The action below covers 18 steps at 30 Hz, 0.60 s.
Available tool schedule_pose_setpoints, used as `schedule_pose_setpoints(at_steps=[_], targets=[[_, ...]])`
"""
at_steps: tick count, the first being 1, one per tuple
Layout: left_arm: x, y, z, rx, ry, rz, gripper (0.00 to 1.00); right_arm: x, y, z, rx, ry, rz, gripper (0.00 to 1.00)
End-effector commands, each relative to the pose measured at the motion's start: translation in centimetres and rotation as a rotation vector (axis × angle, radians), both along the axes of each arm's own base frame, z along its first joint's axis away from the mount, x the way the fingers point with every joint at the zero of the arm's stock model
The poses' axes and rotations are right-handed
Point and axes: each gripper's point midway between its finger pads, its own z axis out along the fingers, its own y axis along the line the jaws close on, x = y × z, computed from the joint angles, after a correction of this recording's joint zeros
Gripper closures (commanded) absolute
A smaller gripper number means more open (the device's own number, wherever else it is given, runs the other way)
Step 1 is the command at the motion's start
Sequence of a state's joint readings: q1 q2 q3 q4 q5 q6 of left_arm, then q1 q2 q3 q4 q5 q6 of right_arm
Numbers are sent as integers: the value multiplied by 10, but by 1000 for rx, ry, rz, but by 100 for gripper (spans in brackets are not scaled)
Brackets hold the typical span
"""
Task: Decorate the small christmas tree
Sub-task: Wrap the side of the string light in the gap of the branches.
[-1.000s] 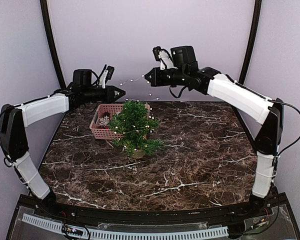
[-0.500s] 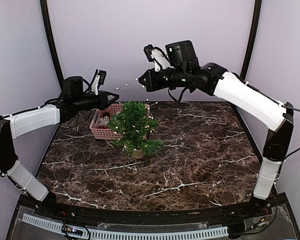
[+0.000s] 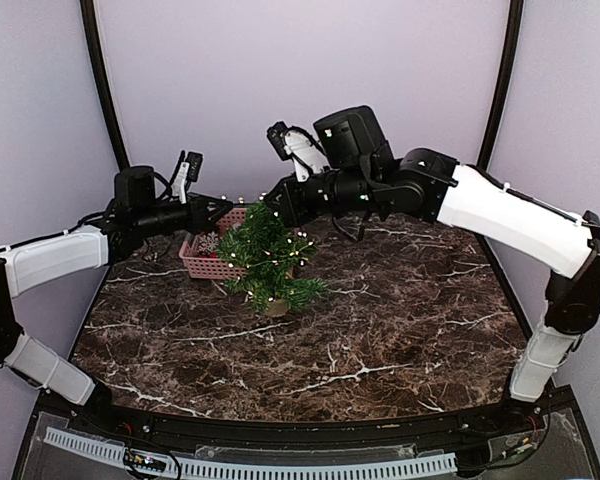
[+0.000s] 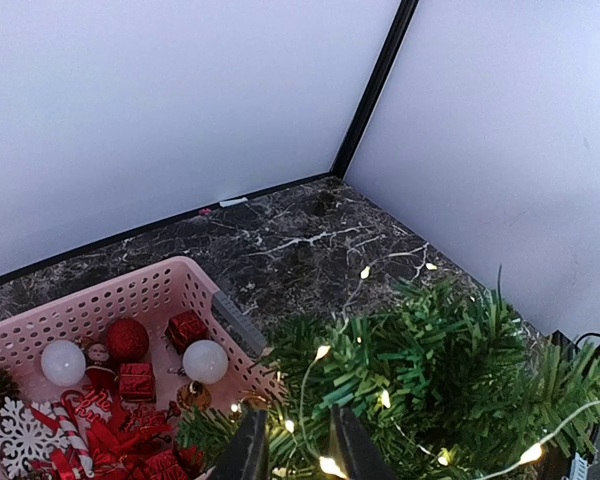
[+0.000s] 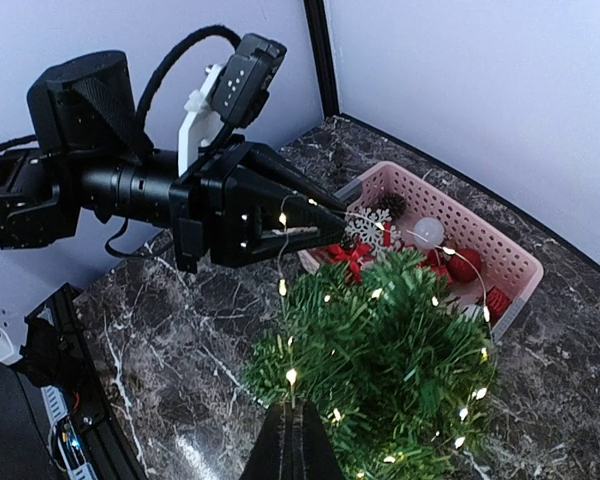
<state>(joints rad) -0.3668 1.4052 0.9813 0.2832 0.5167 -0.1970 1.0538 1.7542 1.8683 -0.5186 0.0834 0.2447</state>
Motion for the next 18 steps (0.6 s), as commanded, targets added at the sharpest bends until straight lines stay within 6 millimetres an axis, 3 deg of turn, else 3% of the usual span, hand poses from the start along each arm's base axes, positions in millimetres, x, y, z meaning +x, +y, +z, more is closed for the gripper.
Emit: schedule_pose_setpoints(at_steps=[1,7,18], targets=[[-22,7,21,-37,-54,-13,74,-21,-4,14,61,-13,5,100],[-41,19,13,-64,-15,29,56,-36,-1,-8,29,28,23,100],[-72,32,-20,-56,91,49,26,-26,-34,-41,-16,89,-142,100]])
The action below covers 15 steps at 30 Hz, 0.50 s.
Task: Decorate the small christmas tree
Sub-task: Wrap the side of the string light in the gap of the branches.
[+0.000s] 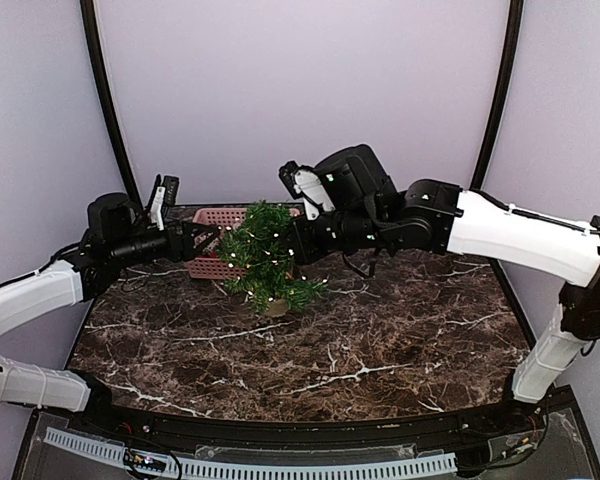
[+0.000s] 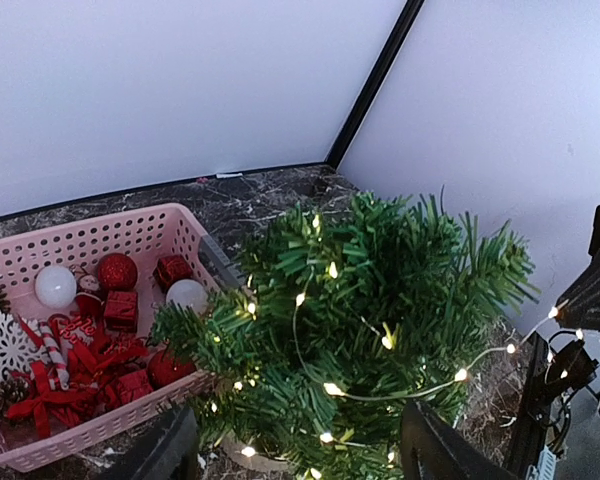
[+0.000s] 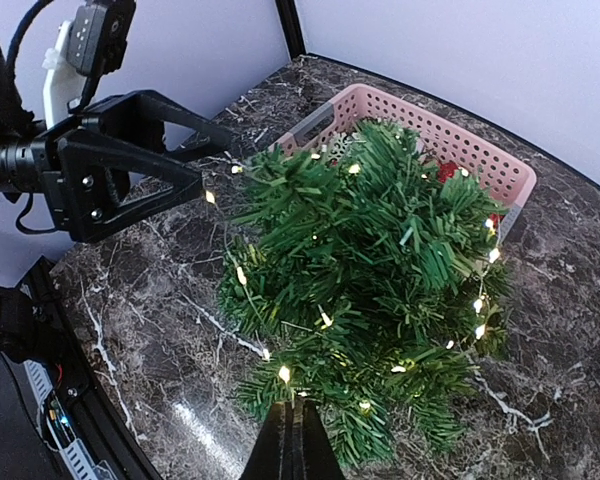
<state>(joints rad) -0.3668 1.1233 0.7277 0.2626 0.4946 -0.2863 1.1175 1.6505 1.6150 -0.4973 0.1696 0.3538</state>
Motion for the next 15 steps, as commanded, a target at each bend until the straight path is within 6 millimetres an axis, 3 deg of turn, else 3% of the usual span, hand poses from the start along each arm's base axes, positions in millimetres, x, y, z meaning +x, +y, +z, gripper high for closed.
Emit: schedule_pose_setpoints(at_steps=[1,8,15], targets=[[-12,6,-7,-6,40,9,26,7,-17,20,60,-20,-100,100],[-16,7,2,-48,63,22,23,16,-44,33,118,-30,-184,100],[-20,-1,22,-118,74,-28,23,30,-74,28,130,-19,-281,100]])
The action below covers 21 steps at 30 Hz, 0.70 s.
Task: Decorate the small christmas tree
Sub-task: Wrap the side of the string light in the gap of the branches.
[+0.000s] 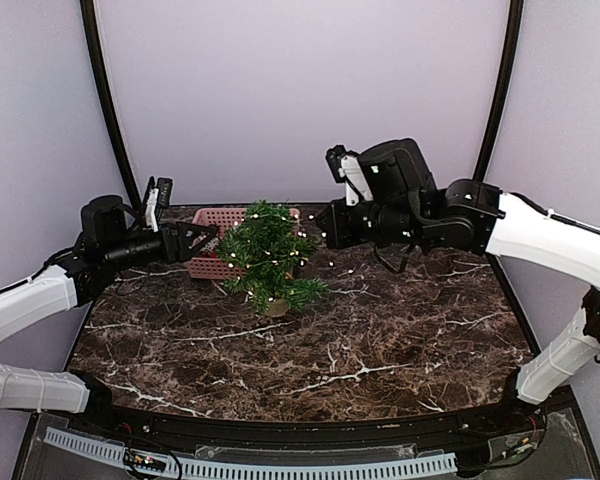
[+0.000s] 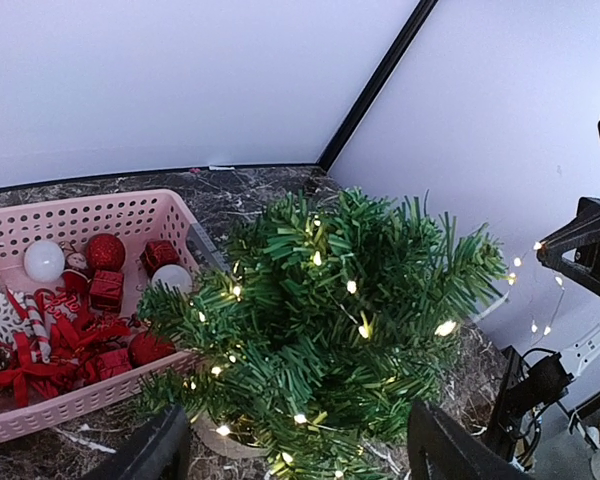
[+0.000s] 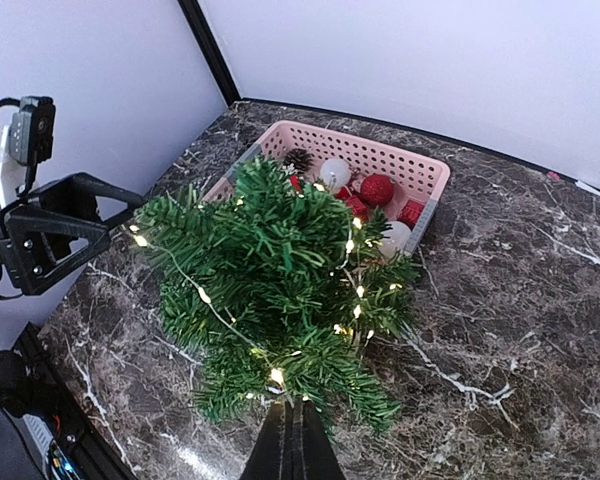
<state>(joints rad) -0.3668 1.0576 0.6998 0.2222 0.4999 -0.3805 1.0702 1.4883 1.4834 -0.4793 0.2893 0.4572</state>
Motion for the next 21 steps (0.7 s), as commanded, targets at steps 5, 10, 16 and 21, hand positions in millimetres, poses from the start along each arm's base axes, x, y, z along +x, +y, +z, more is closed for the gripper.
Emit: schedule_pose_setpoints(at_steps=[5,10,16,21], targets=[[-3,-21,33,-99,3,-95,23,21,-26,-4,54,10,-110,100],[-6,-47,43,-92,-24,-154,22,28,-29,-26,20,39,-126,100],[-4,-64,42,-97,-22,-183,19,32,-31,-49,-3,77,-136,100],[-1,-74,41,-102,-18,-200,19,28,-25,-65,4,121,-109,100]])
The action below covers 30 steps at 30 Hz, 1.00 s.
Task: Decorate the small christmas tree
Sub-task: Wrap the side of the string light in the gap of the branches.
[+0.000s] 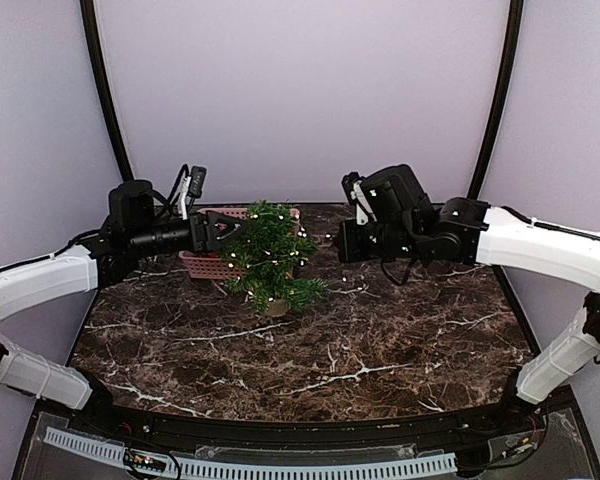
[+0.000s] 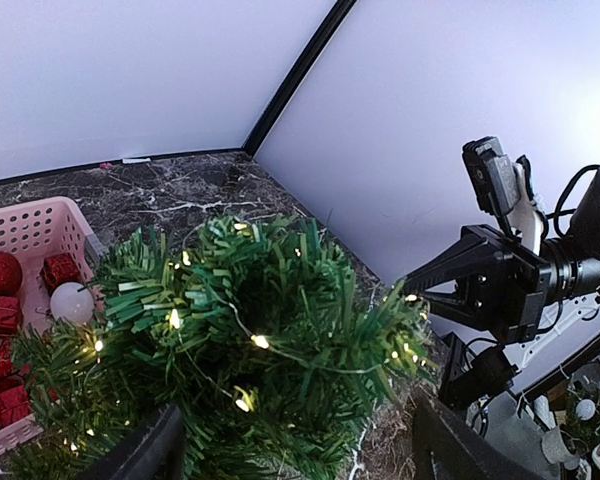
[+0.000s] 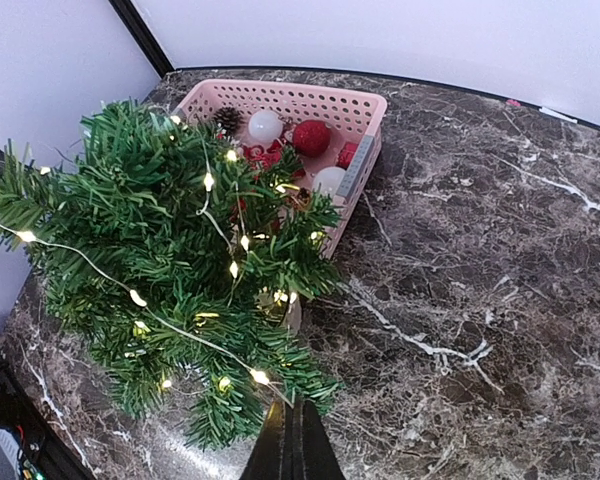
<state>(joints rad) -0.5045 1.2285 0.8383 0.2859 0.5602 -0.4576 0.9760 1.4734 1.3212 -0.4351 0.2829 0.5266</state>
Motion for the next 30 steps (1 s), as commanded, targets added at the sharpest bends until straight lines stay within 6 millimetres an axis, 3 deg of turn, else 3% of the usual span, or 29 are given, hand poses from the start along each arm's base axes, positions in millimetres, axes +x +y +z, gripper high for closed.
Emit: schedule_pose_setpoints(at_steps=[1,4,12,25,30], targets=[[3,-10,21,-39,-51,-18,19,-1,12,-10,56,35,24,100],[6,-11,22,-44,-55,-13,22,-9,20,-17,98,69,73,100],[9,-11,20,-56,-49,5,40,-27,33,-48,177,167,137,100],[6,-2,10,-46,-39,45,43,-8,42,-90,182,151,74,100],[0,7,-7,-12,-21,71,42,2,45,-87,212,92,53,100]])
